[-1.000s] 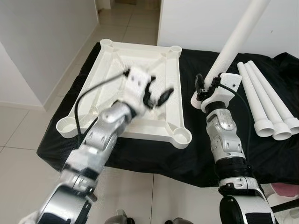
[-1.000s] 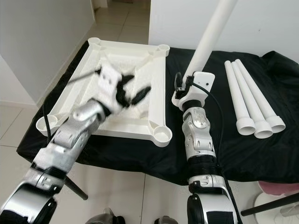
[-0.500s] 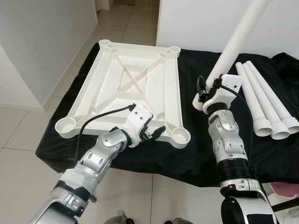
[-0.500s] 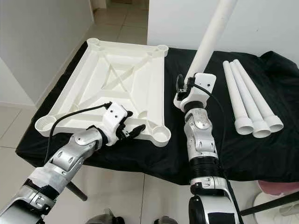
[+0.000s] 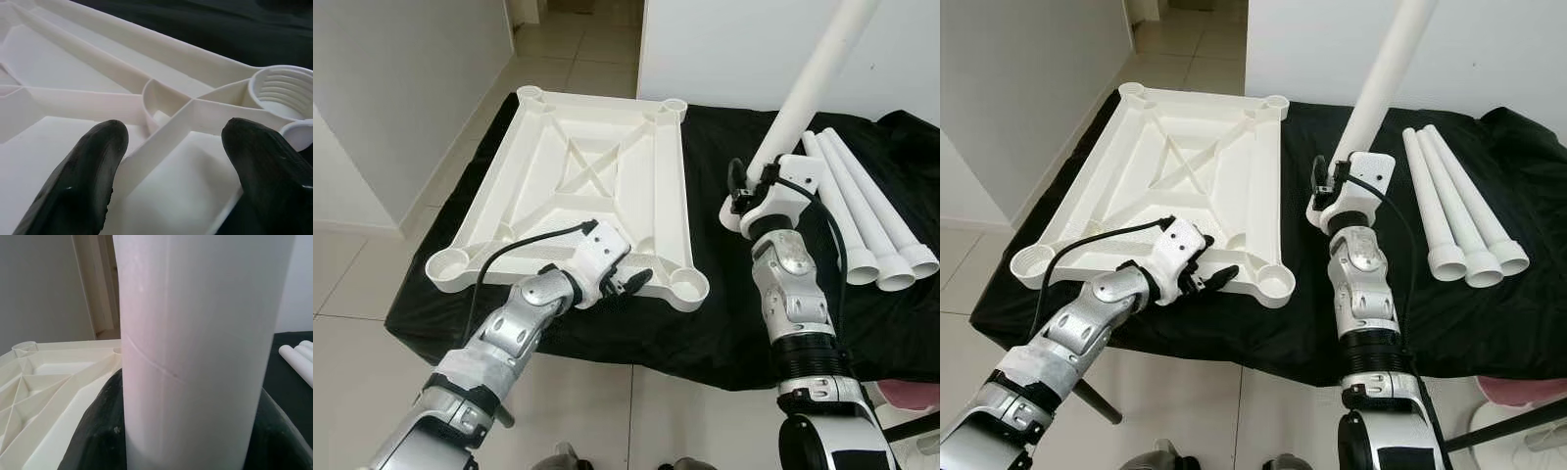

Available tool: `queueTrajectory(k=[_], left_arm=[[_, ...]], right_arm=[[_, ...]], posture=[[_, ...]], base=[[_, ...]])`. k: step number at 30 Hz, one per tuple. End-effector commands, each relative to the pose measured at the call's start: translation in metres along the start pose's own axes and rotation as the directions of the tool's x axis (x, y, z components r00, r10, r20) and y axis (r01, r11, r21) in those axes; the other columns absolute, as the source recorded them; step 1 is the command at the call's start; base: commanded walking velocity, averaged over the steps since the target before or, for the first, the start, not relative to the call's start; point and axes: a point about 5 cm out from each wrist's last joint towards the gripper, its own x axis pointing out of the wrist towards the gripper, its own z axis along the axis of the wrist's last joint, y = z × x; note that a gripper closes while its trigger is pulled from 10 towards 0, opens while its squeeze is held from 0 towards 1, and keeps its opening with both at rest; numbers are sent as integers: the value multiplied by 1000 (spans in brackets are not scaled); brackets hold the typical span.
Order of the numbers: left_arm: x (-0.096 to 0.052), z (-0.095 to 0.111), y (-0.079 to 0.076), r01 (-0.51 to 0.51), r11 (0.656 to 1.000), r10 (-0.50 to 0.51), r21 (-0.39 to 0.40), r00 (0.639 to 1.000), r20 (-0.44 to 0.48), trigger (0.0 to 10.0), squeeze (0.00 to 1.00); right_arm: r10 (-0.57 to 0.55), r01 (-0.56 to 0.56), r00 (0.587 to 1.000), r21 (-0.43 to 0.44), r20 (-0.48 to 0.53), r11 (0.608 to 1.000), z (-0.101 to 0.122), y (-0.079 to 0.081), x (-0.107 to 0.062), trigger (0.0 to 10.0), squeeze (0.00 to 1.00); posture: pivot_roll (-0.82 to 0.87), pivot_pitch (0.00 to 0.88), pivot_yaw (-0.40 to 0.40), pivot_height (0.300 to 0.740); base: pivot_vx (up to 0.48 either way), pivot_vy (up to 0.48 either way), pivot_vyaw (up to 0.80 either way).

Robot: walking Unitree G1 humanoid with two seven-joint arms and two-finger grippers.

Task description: Building children table

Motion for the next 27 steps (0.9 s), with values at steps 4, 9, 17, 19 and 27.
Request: queueTrajectory(k=[4,9,17,19,27], left_arm=[[-2,3,9,-70,997,71,-43,997,22,10000,0],[-2,3,10,-72,996,74,-46,997,26,10000,0],[-1,5,11,-71,996,72,-47,997,29,10000,0],[0,6,10,-65,997,66,-43,997,31,10000,0],[2,8,7,-61,998,62,-14,997,43,10000,0]], right_arm=[[-6,6,1000,-6,-12,1000,-2,-1,-3,10000,0],[-8,8,1000,-7,-18,1000,-3,-2,-3,10000,0],[-6,5,1000,-5,-19,1000,-3,1,-1,10000,0],[-4,4,1000,-3,-20,1000,-3,2,-1,10000,0],[-6,6,1000,-5,-22,1000,-3,1,-2,10000,0]], posture=[[0,0,-15,740],[6,0,-16,740],[8,0,-14,740],[5,0,-13,740],[1,0,-12,740]], base=[[0,0,0],[0,174,0],[0,334,0],[0,392,0],[0,55,0]])
